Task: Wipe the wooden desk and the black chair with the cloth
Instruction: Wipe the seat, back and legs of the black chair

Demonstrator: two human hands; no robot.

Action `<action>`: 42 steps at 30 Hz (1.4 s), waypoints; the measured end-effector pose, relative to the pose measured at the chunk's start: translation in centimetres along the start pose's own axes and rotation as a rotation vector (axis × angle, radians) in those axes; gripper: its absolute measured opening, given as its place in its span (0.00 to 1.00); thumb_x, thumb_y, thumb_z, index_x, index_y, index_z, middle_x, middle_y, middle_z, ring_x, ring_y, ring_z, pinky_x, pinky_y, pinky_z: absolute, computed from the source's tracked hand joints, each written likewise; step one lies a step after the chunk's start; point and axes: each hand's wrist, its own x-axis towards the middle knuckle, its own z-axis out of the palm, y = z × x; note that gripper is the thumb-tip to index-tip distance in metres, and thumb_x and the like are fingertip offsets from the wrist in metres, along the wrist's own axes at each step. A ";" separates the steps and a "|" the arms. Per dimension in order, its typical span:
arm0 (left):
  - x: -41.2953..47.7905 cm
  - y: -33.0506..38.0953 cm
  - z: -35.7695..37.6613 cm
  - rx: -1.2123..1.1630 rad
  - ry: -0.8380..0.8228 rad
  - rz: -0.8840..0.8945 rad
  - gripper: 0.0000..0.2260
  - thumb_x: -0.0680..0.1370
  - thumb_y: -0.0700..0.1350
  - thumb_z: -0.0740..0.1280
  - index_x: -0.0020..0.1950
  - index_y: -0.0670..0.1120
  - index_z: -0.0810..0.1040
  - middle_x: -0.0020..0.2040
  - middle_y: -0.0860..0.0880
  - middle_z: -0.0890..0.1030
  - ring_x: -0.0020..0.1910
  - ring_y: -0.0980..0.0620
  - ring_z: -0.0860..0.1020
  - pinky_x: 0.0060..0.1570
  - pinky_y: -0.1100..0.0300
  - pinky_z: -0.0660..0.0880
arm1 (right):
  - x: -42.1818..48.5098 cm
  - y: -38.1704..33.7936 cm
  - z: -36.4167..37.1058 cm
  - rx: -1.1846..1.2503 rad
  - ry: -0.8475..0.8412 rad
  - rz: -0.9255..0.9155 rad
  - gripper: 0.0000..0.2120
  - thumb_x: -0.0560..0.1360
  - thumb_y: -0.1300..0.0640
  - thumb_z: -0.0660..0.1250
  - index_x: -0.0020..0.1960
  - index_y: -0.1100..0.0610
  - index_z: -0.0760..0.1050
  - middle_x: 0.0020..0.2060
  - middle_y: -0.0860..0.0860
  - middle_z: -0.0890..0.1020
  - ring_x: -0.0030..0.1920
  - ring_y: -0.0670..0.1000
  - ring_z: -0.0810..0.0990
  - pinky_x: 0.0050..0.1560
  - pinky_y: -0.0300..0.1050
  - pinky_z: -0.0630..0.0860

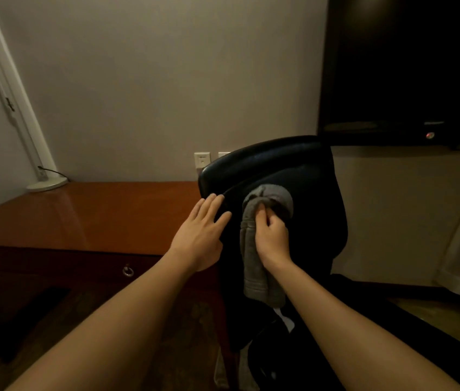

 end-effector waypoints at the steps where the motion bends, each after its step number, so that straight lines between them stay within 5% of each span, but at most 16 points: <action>1: 0.4 -0.5 -0.3 0.012 0.000 -0.019 0.31 0.81 0.50 0.61 0.81 0.48 0.51 0.82 0.42 0.42 0.80 0.43 0.36 0.78 0.47 0.37 | 1.1 -0.9 0.6 -0.020 -0.004 -0.045 0.19 0.83 0.41 0.55 0.63 0.48 0.79 0.55 0.49 0.83 0.58 0.48 0.79 0.63 0.48 0.75; 6: 3.0 -2.2 -1.0 -0.021 0.067 -0.105 0.35 0.80 0.48 0.61 0.82 0.46 0.46 0.81 0.41 0.40 0.79 0.43 0.34 0.78 0.46 0.37 | 7.2 -2.5 4.1 -0.135 -0.031 -0.019 0.33 0.73 0.27 0.50 0.65 0.45 0.76 0.64 0.55 0.75 0.65 0.54 0.74 0.69 0.58 0.71; 11: 5.3 -3.5 -1.6 -0.194 0.114 -0.222 0.40 0.76 0.42 0.64 0.81 0.45 0.42 0.80 0.41 0.36 0.79 0.41 0.35 0.79 0.45 0.41 | 5.8 -2.3 4.8 -0.462 -0.026 -0.234 0.19 0.83 0.44 0.55 0.68 0.49 0.73 0.71 0.57 0.69 0.73 0.57 0.63 0.74 0.56 0.62; 18: 6.8 -3.5 -1.1 -0.589 0.068 -0.340 0.42 0.73 0.37 0.65 0.81 0.50 0.45 0.79 0.49 0.47 0.76 0.41 0.56 0.73 0.45 0.65 | 5.7 -1.1 4.4 -0.525 -0.090 -0.360 0.17 0.82 0.44 0.54 0.65 0.50 0.73 0.65 0.57 0.72 0.67 0.57 0.69 0.68 0.58 0.69; 27: 4.7 -2.6 -2.6 -0.473 0.104 -0.334 0.43 0.74 0.42 0.69 0.82 0.46 0.47 0.76 0.45 0.53 0.70 0.41 0.62 0.71 0.50 0.63 | 3.1 -1.7 3.3 -0.469 -0.189 -0.354 0.15 0.82 0.49 0.56 0.67 0.50 0.73 0.64 0.55 0.70 0.63 0.54 0.72 0.67 0.52 0.70; 37: 0.0 -1.3 -6.0 -0.306 0.167 -0.348 0.32 0.76 0.45 0.63 0.79 0.44 0.58 0.69 0.44 0.63 0.58 0.40 0.74 0.57 0.49 0.72 | -3.0 -4.6 2.5 -0.300 -0.205 -0.282 0.13 0.82 0.52 0.57 0.64 0.51 0.75 0.58 0.53 0.71 0.51 0.45 0.69 0.54 0.37 0.64; 42: -2.6 -0.7 -7.8 -0.259 0.154 -0.314 0.29 0.76 0.46 0.62 0.77 0.44 0.61 0.67 0.44 0.65 0.53 0.40 0.76 0.46 0.51 0.71 | -6.3 -5.7 1.8 -0.264 -0.184 -0.276 0.13 0.82 0.54 0.58 0.62 0.53 0.77 0.56 0.55 0.73 0.55 0.53 0.75 0.57 0.43 0.69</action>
